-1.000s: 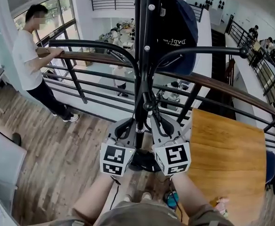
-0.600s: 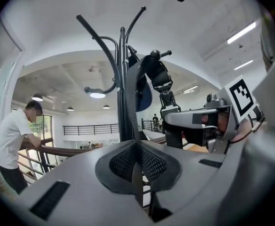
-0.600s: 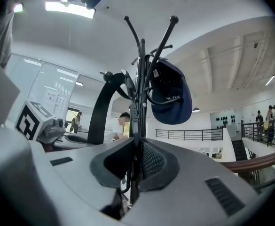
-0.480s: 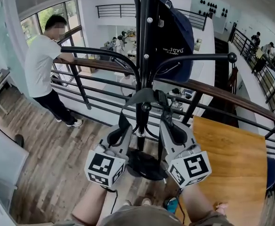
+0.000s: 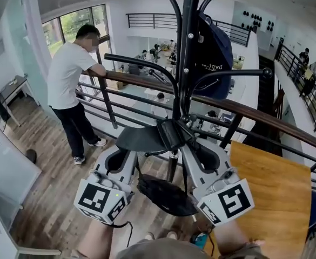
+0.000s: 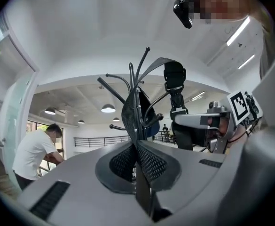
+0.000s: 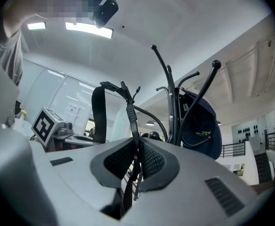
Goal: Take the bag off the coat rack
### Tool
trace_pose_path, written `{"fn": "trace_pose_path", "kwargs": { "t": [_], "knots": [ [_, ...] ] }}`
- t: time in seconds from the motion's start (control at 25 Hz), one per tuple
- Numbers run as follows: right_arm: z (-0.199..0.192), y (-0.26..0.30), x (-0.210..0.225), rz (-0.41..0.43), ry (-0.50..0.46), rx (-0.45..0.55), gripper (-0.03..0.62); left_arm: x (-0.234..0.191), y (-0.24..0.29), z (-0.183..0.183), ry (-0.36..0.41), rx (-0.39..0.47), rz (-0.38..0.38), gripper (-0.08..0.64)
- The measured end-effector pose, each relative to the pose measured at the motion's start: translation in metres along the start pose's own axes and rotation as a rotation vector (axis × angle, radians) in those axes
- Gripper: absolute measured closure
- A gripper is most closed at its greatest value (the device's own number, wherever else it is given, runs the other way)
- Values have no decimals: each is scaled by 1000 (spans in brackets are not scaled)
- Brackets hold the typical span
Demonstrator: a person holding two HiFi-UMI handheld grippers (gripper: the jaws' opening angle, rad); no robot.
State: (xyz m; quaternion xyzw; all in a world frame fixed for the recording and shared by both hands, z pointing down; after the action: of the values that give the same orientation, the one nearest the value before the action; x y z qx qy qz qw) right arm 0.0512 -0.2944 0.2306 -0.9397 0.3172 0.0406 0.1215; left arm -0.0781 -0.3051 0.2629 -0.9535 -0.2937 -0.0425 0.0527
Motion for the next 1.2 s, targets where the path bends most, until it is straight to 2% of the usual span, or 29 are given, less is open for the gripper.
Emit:
{"fn": "trace_pose_path", "kwargs": {
  "t": [0.4,0.8,1.0,1.2],
  "knots": [
    [-27,26,-72,174,101,-51,545,-45,-93,-17,4,-100,194,543],
    [-72,57,-154,375,177,-147,545,-83,-189,-60,-21,-230,434,543],
    [-90,66,-187,455,192,-189,545,-85,-222,-81,-36,-292,502,543],
    [-108,66,-208,489,199,-243,545,-84,-246,-99,-71,-340,533,544]
  ]
}}
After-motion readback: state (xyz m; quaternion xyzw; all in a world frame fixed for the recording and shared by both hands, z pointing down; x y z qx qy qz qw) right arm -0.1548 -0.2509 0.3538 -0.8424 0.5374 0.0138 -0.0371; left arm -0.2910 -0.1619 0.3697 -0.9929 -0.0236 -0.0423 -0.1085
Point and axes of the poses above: the fingertips, and each gripper's own axes: y forward along the fingers, x to its right, z out of its top, the point moved 1 cm from there along -y, backward along the fingers, and after that the axes turned 5 degrees about -z, right-handed, at the moved point
